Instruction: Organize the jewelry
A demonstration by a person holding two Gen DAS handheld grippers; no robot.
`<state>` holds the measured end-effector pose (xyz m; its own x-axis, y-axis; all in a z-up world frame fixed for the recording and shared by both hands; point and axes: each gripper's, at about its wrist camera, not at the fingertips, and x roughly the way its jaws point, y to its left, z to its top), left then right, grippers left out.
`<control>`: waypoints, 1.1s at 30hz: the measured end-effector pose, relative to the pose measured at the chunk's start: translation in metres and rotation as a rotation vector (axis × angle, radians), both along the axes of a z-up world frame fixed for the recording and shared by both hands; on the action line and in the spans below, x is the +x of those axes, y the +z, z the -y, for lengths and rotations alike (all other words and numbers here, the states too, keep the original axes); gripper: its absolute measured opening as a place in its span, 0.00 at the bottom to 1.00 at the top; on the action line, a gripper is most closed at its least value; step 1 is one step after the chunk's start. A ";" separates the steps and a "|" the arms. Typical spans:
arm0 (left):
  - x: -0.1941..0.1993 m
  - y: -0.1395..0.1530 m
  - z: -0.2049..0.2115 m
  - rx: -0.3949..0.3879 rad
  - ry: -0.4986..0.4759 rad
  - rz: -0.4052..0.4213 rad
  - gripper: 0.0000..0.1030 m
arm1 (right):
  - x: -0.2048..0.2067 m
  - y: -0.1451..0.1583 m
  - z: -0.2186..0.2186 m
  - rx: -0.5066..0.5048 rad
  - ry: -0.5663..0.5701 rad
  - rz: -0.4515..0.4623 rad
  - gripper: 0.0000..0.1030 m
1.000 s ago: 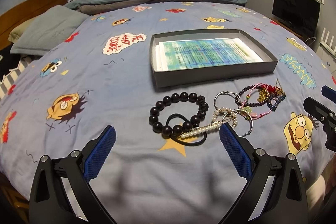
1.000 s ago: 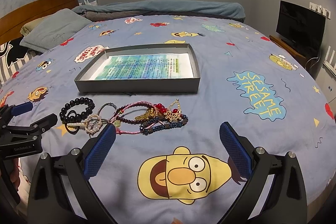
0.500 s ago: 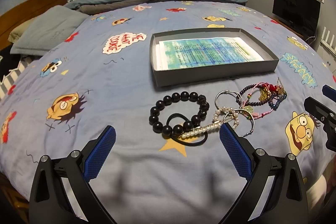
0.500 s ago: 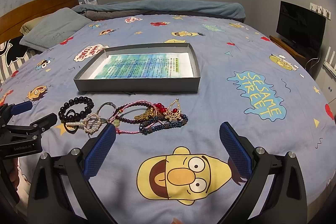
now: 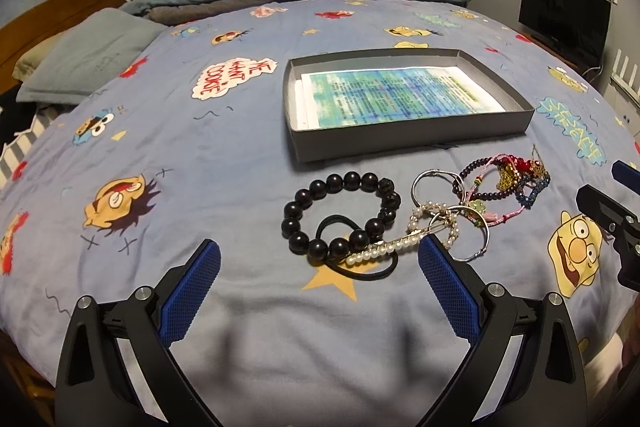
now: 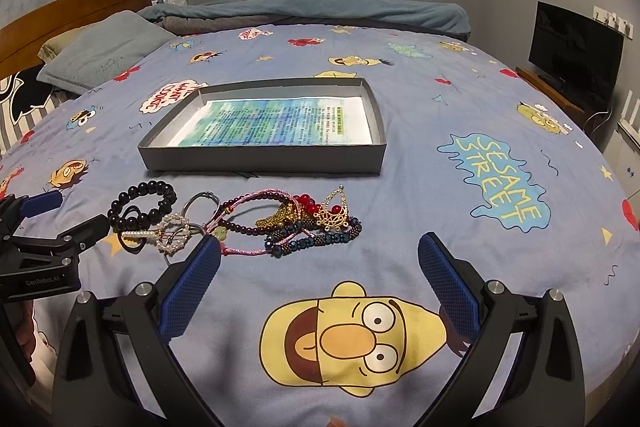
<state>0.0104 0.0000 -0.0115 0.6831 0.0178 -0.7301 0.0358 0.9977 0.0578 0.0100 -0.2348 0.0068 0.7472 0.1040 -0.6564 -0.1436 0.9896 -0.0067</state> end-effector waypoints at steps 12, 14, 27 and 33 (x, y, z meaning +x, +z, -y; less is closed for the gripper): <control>0.007 -0.008 -0.004 -0.030 -0.021 -0.004 0.95 | 0.011 -0.009 0.002 0.017 0.000 -0.022 0.95; 0.008 -0.008 -0.006 -0.047 -0.028 0.007 0.95 | 0.013 -0.010 0.003 0.028 0.002 -0.024 0.95; 0.020 -0.015 -0.035 -0.101 -0.043 0.059 0.95 | 0.031 -0.026 0.020 0.093 -0.029 -0.019 0.88; 0.024 -0.023 -0.042 -0.081 -0.027 0.061 0.95 | 0.051 -0.030 0.024 0.121 -0.035 -0.033 0.63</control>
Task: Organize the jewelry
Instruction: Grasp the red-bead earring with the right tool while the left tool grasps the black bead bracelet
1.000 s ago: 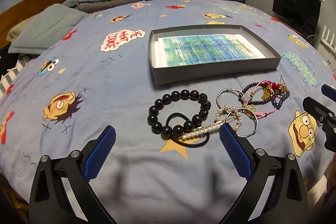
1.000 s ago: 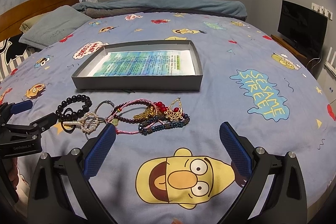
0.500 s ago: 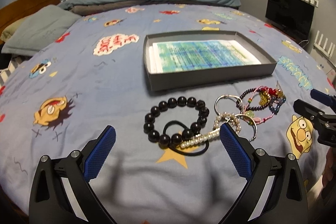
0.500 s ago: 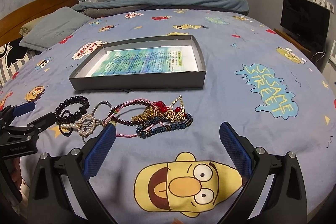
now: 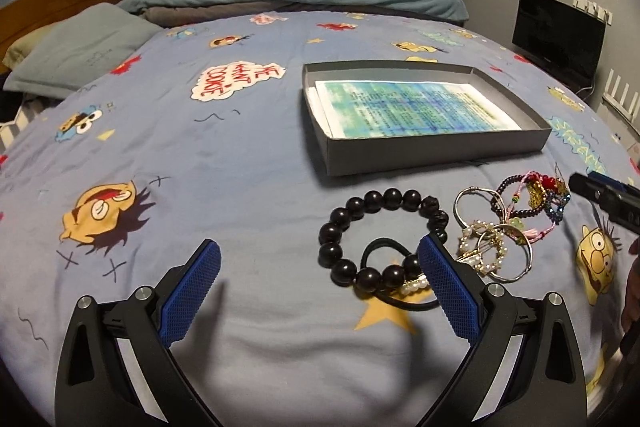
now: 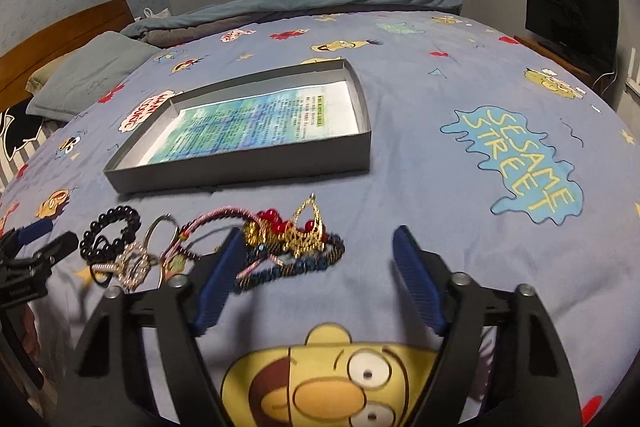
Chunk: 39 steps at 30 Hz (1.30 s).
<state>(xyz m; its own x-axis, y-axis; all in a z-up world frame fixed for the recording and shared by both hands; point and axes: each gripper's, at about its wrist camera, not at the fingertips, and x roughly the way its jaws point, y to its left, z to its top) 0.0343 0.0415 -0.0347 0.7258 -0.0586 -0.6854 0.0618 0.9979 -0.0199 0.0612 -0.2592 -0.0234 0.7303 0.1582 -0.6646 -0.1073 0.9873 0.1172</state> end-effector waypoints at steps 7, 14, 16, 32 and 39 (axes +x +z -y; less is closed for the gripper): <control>0.003 -0.003 -0.003 0.003 -0.008 0.003 0.95 | 0.015 -0.010 -0.010 -0.007 0.029 -0.028 0.45; 0.007 -0.006 -0.003 -0.010 -0.032 -0.012 0.92 | 0.017 -0.016 -0.011 0.011 0.046 -0.037 0.26; 0.009 -0.006 -0.003 -0.006 -0.036 -0.013 0.90 | 0.016 -0.014 -0.009 0.014 0.043 -0.025 0.26; 0.054 -0.026 0.005 -0.005 -0.157 -0.186 0.26 | 0.006 0.011 -0.002 0.055 0.064 0.063 0.26; 0.038 0.003 0.000 -0.053 -0.198 -0.099 0.15 | 0.002 0.032 -0.002 0.041 0.063 0.110 0.26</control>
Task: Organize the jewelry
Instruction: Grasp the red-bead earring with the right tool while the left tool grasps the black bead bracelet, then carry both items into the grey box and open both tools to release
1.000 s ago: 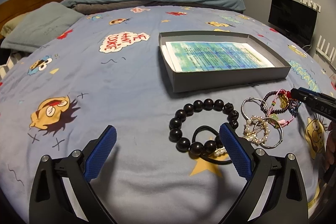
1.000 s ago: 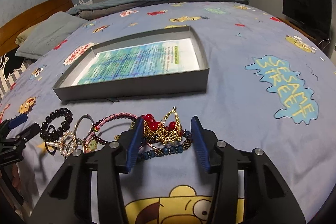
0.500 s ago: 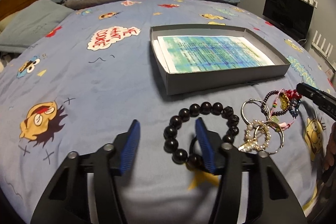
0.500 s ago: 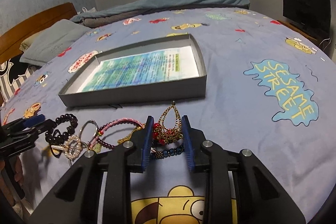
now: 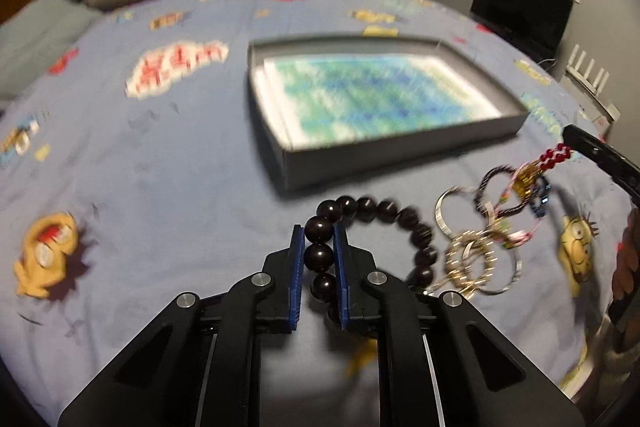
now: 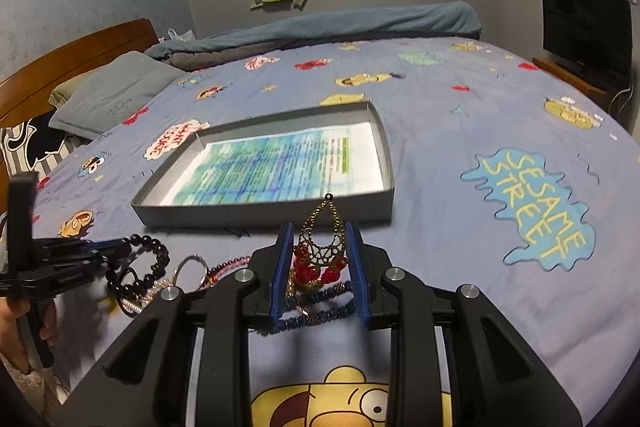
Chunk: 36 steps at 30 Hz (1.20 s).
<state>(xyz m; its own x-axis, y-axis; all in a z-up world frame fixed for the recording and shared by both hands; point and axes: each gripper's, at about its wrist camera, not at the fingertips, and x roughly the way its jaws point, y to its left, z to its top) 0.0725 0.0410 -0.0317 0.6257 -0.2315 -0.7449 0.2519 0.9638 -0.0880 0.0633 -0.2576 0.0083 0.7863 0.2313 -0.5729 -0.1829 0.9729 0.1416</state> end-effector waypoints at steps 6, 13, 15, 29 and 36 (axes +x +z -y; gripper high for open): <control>-0.016 0.043 0.003 -0.007 -0.042 0.096 0.15 | -0.003 0.018 -0.002 -0.014 0.007 0.037 0.26; -0.018 0.081 0.007 0.016 -0.069 0.170 0.15 | 0.004 0.047 -0.004 -0.063 0.009 0.100 0.26; -0.015 0.089 0.008 0.015 -0.079 0.179 0.15 | 0.013 0.055 -0.005 -0.071 0.008 0.108 0.26; 0.071 0.096 0.043 0.031 -0.151 0.195 0.15 | 0.095 0.059 -0.017 -0.098 0.026 0.087 0.26; 0.122 0.051 0.055 0.049 -0.172 0.084 0.15 | 0.152 0.015 -0.023 -0.092 0.043 -0.079 0.26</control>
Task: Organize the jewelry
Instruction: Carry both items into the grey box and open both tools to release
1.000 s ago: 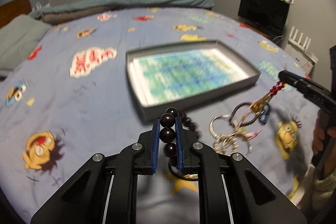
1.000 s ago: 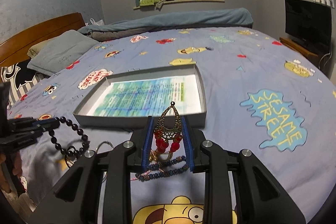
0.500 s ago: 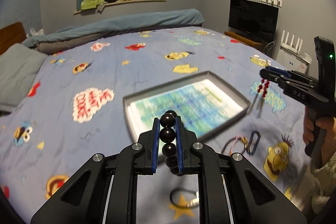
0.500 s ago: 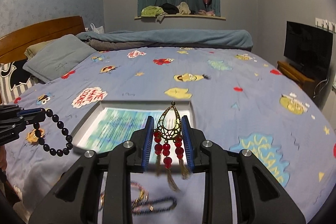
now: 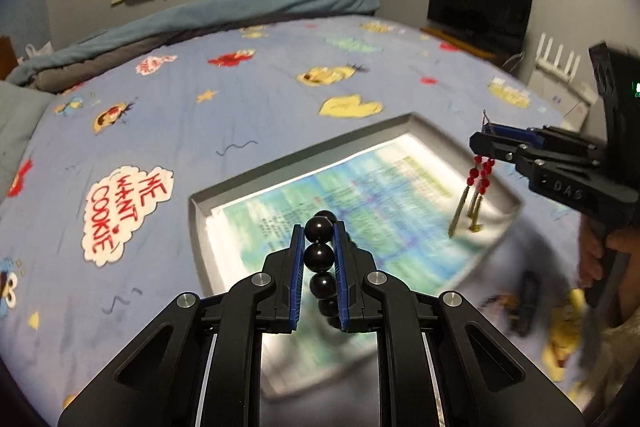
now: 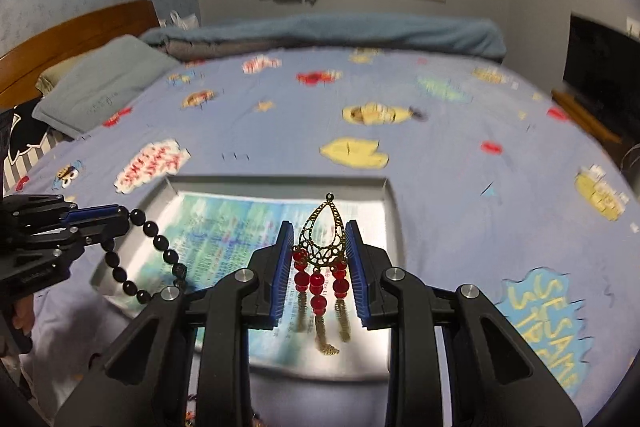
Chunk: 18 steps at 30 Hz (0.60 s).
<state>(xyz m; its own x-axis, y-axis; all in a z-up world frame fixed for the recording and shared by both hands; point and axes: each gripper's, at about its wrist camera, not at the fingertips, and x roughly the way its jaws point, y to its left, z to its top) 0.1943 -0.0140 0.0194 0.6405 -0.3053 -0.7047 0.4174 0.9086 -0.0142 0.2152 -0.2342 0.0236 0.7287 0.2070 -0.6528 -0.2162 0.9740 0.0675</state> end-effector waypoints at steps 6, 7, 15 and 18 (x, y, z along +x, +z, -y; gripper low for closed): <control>0.043 -0.021 -0.004 0.065 0.060 -0.017 0.15 | 0.045 -0.027 0.000 -0.013 -0.035 -0.101 0.26; 0.050 -0.023 -0.006 0.067 0.068 -0.023 0.15 | 0.052 -0.030 0.000 -0.021 -0.044 -0.118 0.26; 0.077 -0.040 -0.020 0.077 0.135 -0.072 0.15 | 0.073 -0.035 0.000 -0.040 -0.085 -0.152 0.26; 0.080 -0.044 -0.024 0.058 0.139 -0.083 0.15 | 0.076 -0.038 0.001 -0.042 -0.093 -0.164 0.26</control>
<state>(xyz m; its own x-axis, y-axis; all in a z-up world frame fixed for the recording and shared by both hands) 0.2741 0.0101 -0.0247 0.6129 -0.1750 -0.7705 0.2871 0.9578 0.0108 0.2913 -0.2355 -0.0146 0.6262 0.1136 -0.7713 -0.1143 0.9920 0.0533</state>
